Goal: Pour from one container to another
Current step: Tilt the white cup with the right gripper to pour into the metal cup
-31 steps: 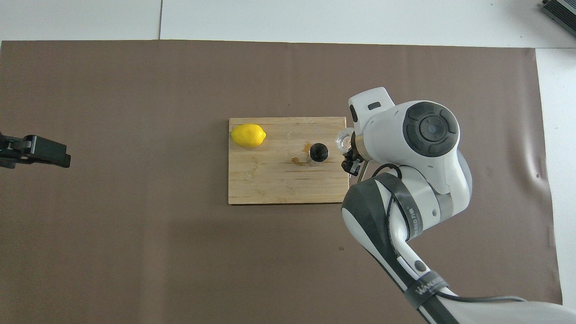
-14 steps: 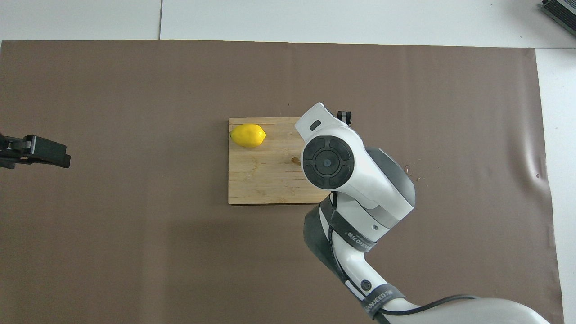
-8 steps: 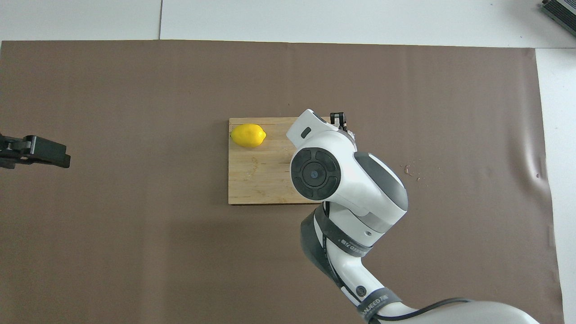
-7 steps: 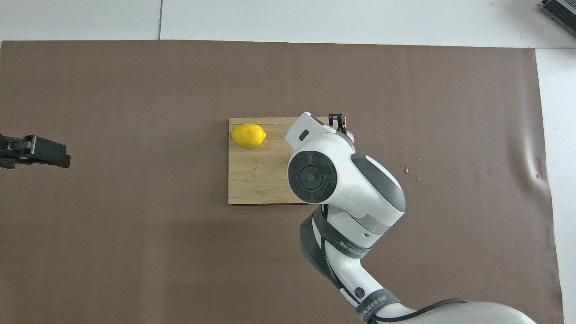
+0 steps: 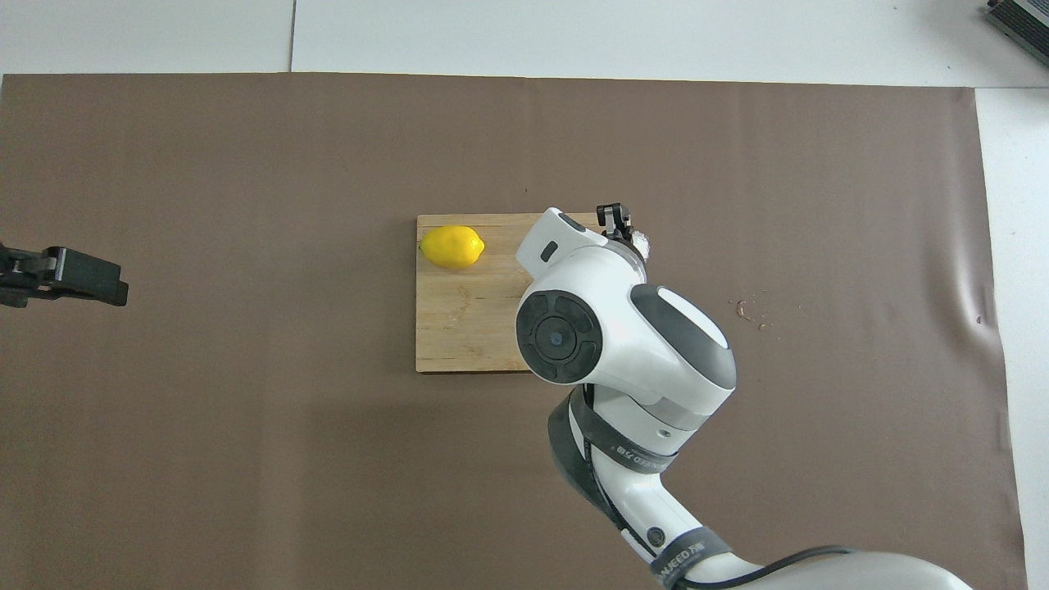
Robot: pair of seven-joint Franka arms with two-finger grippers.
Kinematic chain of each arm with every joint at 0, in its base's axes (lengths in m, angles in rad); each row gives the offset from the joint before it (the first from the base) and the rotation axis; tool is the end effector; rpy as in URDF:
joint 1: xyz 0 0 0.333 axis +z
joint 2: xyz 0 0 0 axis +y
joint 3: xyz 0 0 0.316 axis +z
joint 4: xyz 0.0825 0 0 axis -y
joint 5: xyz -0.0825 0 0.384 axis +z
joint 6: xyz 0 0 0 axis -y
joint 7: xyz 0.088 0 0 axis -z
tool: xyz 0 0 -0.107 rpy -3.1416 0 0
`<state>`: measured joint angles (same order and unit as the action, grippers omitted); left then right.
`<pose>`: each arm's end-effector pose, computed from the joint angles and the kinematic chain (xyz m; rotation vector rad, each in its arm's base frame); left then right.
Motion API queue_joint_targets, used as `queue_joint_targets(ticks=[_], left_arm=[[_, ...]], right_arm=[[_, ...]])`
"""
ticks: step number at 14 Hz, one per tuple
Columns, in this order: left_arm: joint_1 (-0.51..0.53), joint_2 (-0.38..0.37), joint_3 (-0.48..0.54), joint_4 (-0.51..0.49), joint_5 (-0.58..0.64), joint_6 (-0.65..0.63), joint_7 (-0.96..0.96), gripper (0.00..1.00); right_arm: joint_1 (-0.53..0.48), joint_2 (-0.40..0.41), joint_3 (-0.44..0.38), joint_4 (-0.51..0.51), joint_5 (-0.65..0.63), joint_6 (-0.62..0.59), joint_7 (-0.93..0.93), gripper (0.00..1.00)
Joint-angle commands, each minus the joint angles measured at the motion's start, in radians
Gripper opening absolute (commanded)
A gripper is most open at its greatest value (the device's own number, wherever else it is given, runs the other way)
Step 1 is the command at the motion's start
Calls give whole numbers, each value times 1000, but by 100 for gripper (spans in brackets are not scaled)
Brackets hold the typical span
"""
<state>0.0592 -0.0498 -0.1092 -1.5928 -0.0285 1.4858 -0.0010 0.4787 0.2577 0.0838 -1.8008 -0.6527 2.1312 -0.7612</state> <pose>0.5292 -0.0313 0.6339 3.1177 -0.0784 -0.0906 0.5557 0.3146 0.4181 1.7564 1.9103 0.0255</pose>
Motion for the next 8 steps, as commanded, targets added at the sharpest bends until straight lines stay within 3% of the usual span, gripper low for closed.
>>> queue_joint_targets(ticks=[1,8], left_arm=[[8,-12,-3,-12,-5,-9,-5,100],[8,-12,-4,-12,-5,-9,-5,100]], right_arm=[[-2,-18,7,-17,-39,13,-16,0],[8,-21,7,-32,-111,39,-47,0]])
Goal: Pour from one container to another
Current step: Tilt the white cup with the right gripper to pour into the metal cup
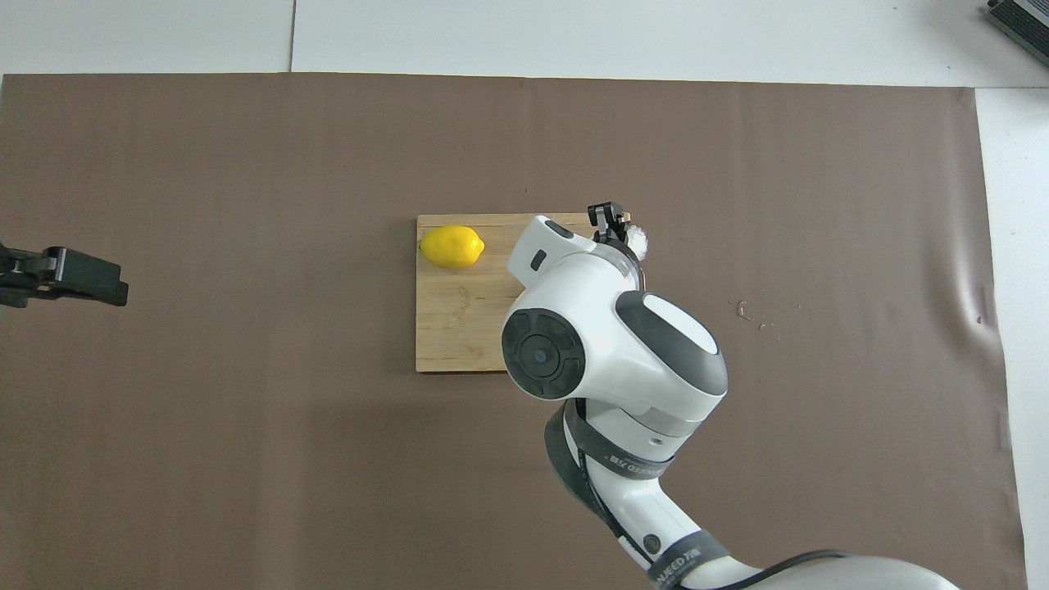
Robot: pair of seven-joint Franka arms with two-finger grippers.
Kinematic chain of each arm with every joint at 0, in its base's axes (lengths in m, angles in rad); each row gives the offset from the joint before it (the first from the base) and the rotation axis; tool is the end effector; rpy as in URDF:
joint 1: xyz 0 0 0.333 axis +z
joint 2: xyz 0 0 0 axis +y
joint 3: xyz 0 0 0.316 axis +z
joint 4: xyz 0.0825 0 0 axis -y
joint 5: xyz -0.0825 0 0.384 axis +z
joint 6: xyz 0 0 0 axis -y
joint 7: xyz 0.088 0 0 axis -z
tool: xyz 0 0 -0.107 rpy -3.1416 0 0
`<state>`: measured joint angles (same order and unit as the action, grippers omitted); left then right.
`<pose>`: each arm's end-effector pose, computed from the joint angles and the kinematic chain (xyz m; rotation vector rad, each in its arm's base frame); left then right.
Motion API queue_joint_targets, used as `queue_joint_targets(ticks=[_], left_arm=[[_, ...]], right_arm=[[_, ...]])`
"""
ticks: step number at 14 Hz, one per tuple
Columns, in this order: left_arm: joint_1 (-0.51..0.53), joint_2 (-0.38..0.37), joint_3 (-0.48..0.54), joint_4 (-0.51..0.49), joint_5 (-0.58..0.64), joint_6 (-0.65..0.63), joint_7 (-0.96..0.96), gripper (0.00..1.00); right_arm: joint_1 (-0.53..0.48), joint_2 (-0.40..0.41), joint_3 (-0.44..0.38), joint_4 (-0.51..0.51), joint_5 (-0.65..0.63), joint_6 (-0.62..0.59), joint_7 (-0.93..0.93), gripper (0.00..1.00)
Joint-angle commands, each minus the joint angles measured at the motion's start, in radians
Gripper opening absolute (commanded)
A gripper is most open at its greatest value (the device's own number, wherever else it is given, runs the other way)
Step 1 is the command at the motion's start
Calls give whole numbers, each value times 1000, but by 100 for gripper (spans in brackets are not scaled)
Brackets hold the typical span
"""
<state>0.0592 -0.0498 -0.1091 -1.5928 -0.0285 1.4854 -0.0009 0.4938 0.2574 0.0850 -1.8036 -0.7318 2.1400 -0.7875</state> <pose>0.5291 -0.0312 0.6338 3.1177 -0.0785 -0.0912 0.5525 0.3226 0.4194 1.6274 1.9366 0.0199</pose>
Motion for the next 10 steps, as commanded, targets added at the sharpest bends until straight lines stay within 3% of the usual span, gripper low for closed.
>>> queue_joint_targets(ticks=[1,10], left_arm=[[8,-12,-3,-12,-5,-10,-5,100],[8,-12,-3,-12,-5,-10,-5,100]], right_arm=[[-8,-23,5,-34,-41,41,-21,0],[11,-36,7,-51,-121,46,-18,0]])
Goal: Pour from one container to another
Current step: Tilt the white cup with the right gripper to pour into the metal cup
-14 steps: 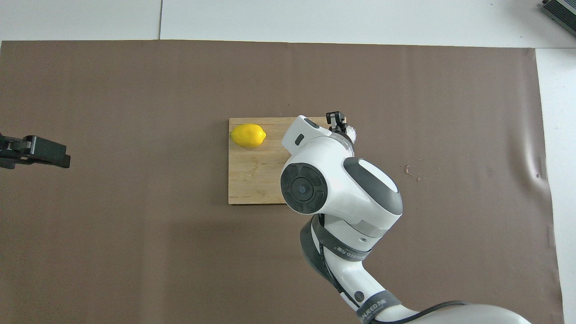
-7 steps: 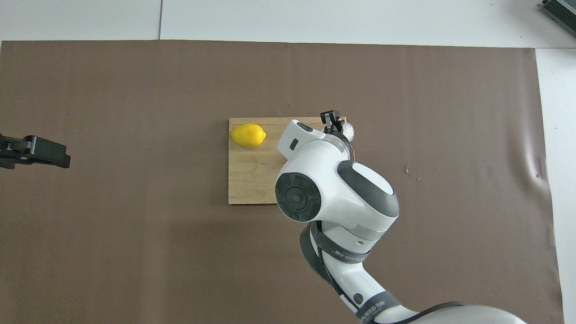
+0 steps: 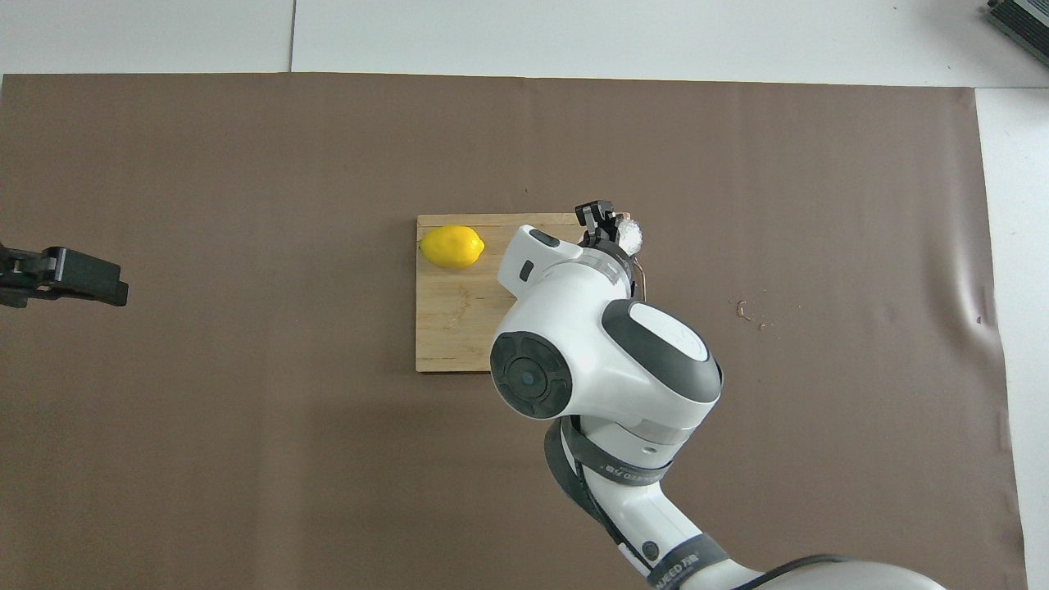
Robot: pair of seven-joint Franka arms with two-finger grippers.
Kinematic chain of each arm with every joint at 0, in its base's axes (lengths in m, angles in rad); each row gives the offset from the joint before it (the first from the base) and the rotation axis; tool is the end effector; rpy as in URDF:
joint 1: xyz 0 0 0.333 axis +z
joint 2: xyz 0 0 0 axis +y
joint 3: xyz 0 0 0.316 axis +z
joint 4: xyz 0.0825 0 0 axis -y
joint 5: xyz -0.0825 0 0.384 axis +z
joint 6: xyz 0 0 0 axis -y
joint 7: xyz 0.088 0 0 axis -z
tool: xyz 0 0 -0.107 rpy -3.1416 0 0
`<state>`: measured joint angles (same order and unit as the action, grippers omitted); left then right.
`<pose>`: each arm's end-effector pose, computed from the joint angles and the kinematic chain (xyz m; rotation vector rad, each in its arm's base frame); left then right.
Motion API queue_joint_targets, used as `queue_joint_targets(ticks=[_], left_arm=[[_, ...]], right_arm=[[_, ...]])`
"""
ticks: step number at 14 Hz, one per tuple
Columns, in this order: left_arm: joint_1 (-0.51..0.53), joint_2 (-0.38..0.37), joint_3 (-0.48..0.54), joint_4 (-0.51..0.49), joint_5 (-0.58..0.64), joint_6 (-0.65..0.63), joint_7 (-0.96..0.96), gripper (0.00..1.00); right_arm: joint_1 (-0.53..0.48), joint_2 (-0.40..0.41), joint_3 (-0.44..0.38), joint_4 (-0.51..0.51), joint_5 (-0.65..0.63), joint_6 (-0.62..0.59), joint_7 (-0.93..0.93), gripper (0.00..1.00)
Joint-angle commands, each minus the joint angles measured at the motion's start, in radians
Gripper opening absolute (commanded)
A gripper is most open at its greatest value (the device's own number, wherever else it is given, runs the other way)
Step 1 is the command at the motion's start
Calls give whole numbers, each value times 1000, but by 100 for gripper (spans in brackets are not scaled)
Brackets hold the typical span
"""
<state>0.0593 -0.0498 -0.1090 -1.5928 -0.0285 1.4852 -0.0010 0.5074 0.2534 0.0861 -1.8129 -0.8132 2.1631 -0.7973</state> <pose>0.5291 -0.0311 0.6338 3.1177 -0.0780 -0.0915 0.5485 0.3309 0.4211 1.5090 1.9493 0.0338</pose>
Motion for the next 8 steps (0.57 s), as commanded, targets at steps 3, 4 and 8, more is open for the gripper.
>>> queue_joint_targets(ticks=[3,4,8], left_arm=[[8,-12,-4,-12,-5,-9,-5,100],[8,-12,-4,-12,-5,-9,-5,100],[8,-12,-4,-12,-5,-8,-5,100]], right_arm=[[0,-43,6,-62,-73,26,-2,0],[2,-45,6,-65,-84,26,0,0],[2,-65,6,-106,-126,26,36,0]])
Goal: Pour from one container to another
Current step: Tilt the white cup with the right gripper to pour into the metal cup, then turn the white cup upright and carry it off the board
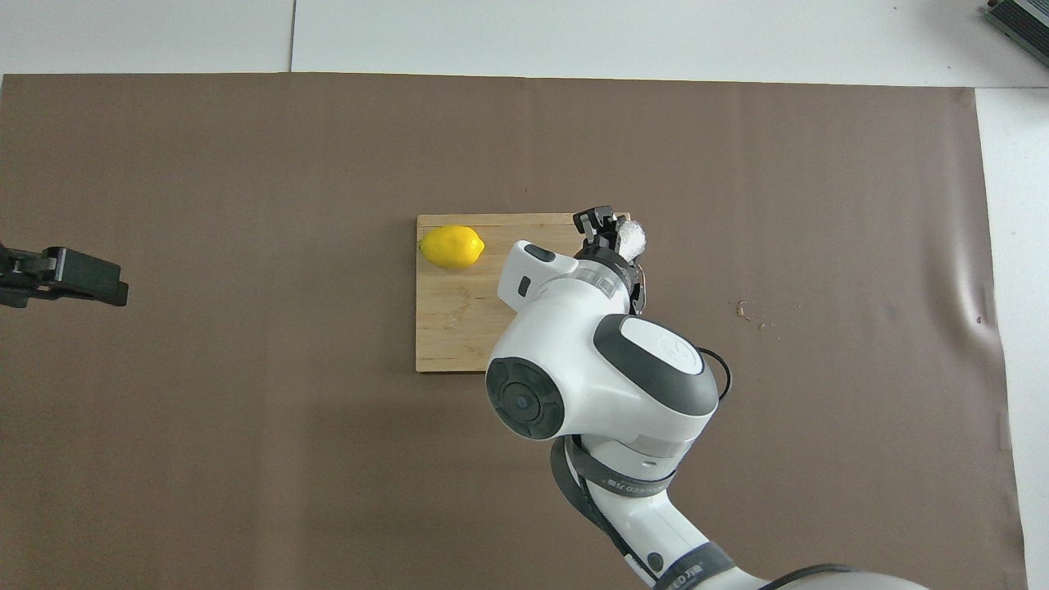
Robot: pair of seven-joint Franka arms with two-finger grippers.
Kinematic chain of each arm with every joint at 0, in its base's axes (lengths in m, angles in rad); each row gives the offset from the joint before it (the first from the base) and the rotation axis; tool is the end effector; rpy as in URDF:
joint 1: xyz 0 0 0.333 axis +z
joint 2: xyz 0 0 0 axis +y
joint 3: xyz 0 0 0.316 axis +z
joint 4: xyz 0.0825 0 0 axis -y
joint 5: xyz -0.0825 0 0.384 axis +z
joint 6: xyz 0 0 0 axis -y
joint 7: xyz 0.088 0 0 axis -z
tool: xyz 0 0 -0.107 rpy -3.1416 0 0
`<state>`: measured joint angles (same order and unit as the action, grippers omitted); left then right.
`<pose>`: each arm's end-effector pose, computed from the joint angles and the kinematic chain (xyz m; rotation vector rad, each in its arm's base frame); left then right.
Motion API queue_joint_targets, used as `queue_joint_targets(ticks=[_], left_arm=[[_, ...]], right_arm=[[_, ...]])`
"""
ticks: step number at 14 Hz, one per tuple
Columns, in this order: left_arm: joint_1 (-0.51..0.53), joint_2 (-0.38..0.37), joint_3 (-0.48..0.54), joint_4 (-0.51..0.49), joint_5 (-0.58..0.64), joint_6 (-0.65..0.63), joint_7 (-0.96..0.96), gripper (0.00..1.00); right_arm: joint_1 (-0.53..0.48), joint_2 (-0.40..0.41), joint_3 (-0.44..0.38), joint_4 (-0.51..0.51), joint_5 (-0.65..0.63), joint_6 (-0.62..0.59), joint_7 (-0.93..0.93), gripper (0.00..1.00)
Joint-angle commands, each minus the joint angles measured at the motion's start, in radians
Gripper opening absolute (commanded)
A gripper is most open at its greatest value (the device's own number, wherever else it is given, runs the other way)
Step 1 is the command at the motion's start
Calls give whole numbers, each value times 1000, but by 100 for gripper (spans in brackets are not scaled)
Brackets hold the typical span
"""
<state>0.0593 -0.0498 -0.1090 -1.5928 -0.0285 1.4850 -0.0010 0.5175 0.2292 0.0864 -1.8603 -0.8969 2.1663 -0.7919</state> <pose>0.5291 -0.0311 0.6338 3.1177 -0.0780 -0.0918 0.5374 0.3298 0.4160 1.4080 1.9467 0.0075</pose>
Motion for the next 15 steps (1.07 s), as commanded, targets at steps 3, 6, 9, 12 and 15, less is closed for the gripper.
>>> queue_joint_targets(ticks=[3,6,9,12,15], left_arm=[[8,-12,-3,-12,-5,-8,-5,100],[8,-12,-3,-12,-5,-9,-5,100],[8,-12,-3,-12,-5,-9,-5,100],[8,-12,-4,-12,-5,-9,-5,100],[8,-12,-4,-12,-5,-9,-5,100]], right_arm=[[-7,-41,6,-59,-68,24,68,0],[9,-36,6,-57,-74,24,120,0],[9,-36,7,-56,-74,21,140,0],[7,-34,7,-51,-59,15,151,0],[7,-33,7,-46,-33,3,181,0]])
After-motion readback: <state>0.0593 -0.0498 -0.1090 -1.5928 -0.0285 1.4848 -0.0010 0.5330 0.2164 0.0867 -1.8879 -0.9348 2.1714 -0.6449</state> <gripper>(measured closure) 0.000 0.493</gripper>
